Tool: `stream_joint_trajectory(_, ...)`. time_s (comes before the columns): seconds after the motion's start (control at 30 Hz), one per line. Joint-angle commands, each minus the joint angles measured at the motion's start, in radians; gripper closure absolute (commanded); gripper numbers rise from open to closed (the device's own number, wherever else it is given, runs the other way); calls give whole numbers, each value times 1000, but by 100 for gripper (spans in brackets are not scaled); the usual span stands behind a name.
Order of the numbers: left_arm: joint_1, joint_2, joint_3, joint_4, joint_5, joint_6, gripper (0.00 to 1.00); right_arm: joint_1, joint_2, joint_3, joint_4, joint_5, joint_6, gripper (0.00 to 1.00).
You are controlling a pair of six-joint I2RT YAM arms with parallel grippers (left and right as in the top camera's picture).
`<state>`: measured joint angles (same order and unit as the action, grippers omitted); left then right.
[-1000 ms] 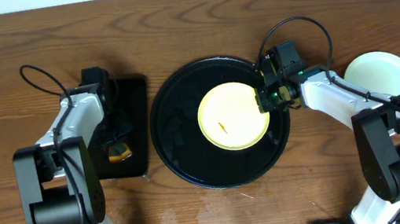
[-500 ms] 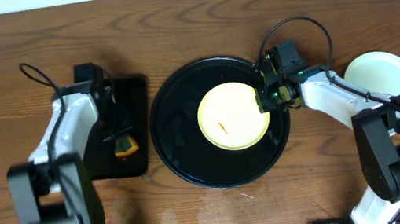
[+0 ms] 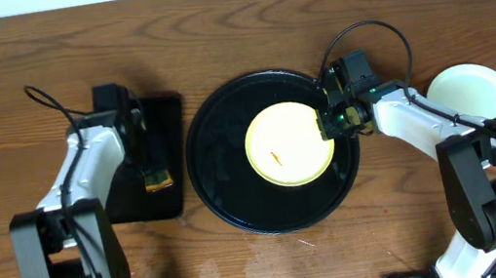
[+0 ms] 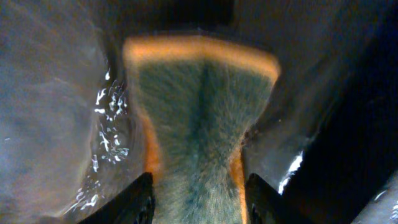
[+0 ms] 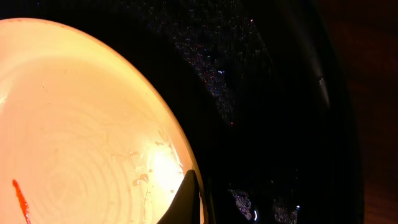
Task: Clean dirty plates on tray and stack at the side
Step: 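Scrub the yellow plate with the sponge in the left gripper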
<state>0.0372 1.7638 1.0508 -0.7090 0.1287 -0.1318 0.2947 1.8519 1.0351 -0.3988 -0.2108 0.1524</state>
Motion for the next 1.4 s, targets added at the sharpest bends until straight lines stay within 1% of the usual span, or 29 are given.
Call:
stream_joint_trajectory(0.0,-23,37,-43,21,3,-3,59,-1,48,-22,-23,79,16,99)
stream_joint_trajectory(0.03,-27,43,-48,31,3,-3,65,-1,48,-22,-24,79,16,99)
stream_joint_trajectory(0.1,-29,47,-49,42,2,-3,87,-1,48,-23,-24,79,16,99)
stream_joint_trajectory(0.13,-28,47,-48,48,1,-3,92,-1,48,-23,-24,79,16,99)
stream_joint_trajectory(0.27,-21,41,-6,26,-9,-3,92,-1,48,-23,-23,79,16,99)
stream_joint_trajectory(0.37,-21,21,69,-56,-9,-4,93,-1,48,-22,-24,79,16,99)
stream_joint_trajectory(0.5,-39,-24,178,-187,0,-35,93,-1,48,-23,-24,79,16,99)
stream_joint_trajectory(0.57,-64,-56,220,-229,53,-42,92,-1,48,-22,-23,79,16,99)
stream_joint_trajectory(0.63,-97,-93,229,-224,137,-47,93,-2,48,-23,-16,80,15,99)
stream_joint_trajectory(0.67,-116,-108,229,-218,174,-50,93,-1,48,-22,-3,79,11,96)
stream_joint_trajectory(0.7,-138,-121,229,-212,198,-52,93,-1,48,-23,14,79,-10,91)
stream_joint_trajectory(0.77,-188,-132,229,-200,200,-81,93,-1,48,-22,47,77,-60,84)
stream_joint_trajectory(0.83,-238,-130,228,-183,200,-125,93,-1,48,-23,63,56,-109,81)
stream_joint_trajectory(0.9,-291,-123,220,-151,200,-180,93,-1,48,-23,58,27,-133,83)
stream_joint_trajectory(0.93,-316,-117,215,-133,200,-202,92,-1,48,-23,55,19,-132,90)
stream_joint_trajectory(0.97,-340,-113,209,-111,200,-224,93,0,48,-24,54,19,-131,99)
stream_joint_trajectory(1.0,-364,-107,205,-89,200,-247,93,1,48,-26,53,20,-130,99)
stream_joint_trajectory(1.03,-387,-100,200,-66,200,-274,92,1,48,-30,54,22,-119,99)
stream_joint_trajectory(1.1,-439,-74,196,-19,199,-332,93,0,48,-37,50,42,-39,99)
stream_joint_trajectory(1.3,-542,25,196,81,199,-452,93,-16,48,-40,-52,251,336,99)
stream_joint_trajectory(1.37,-570,64,196,121,200,-477,93,-26,48,-40,-61,256,367,99)
